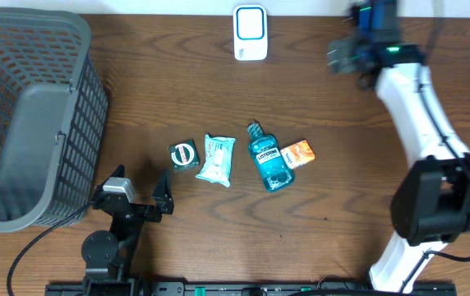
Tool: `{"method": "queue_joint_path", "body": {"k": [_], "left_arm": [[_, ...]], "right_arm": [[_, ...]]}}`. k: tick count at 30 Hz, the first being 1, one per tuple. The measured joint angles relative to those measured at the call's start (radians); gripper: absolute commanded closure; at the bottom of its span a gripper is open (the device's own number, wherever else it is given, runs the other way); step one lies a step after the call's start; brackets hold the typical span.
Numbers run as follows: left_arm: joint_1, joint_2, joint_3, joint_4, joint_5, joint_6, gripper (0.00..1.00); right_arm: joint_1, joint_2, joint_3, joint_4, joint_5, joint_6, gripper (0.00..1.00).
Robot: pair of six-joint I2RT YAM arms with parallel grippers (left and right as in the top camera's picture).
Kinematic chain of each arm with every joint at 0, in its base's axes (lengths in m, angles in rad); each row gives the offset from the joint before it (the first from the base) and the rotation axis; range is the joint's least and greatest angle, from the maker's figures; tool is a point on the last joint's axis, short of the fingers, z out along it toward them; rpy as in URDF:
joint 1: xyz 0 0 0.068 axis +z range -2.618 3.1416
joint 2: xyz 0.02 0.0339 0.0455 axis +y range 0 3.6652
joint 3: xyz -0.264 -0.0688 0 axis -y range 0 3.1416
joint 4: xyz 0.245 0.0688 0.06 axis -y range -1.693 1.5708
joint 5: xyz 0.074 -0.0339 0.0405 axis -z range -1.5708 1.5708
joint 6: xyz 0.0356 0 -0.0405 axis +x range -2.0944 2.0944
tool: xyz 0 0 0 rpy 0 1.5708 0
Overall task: Scan the item barcode
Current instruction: 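Reach the right gripper to the orange tissue pack and grasp it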
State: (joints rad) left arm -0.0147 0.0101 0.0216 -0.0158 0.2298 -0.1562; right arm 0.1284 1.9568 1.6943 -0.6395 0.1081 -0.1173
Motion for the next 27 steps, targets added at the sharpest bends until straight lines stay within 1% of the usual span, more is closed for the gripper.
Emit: {"method": "queue_joint_path", "body": {"k": [2,4,7,9,13,17,22,27], "left_arm": [[0.0,0.0,0.0,0.0,0.0,0.0,0.02],[0.0,0.0,0.0,0.0,0.0,0.0,0.02],[0.0,0.0,0.0,0.0,0.0,0.0,0.02],[0.0,0.0,0.0,0.0,0.0,0.0,0.02],[0.0,0.0,0.0,0.0,0.0,0.0,0.02],[0.0,0.0,0.0,0.0,0.0,0.0,0.02],[0.0,0.0,0.0,0.0,0.0,0.0,0.02],[0.0,0.0,0.0,0.0,0.0,0.0,0.02]], "right_arm": [[0.064,0.0,-0.001,-0.069,-0.038,0.001,0.08],[0.117,0.0,-0.001,-0.143,-0.069,0.005,0.17],[0.172,0.0,-0.002,-0.306,-0.119,0.005,0.28],[0.188,0.0,-0.002,-0.405,-0.147,0.007,0.29],[0.19,0.0,-0.006,-0.509,-0.184,0.008,0.28],[0.186,0.0,-0.051,-0.507,-0.201,-0.003,0.27],[0.186,0.0,-0.173,-0.402,-0.219,-0.019,0.28],[0.184,0.0,-0.296,-0.306,-0.228,-0.026,0.32]]}}
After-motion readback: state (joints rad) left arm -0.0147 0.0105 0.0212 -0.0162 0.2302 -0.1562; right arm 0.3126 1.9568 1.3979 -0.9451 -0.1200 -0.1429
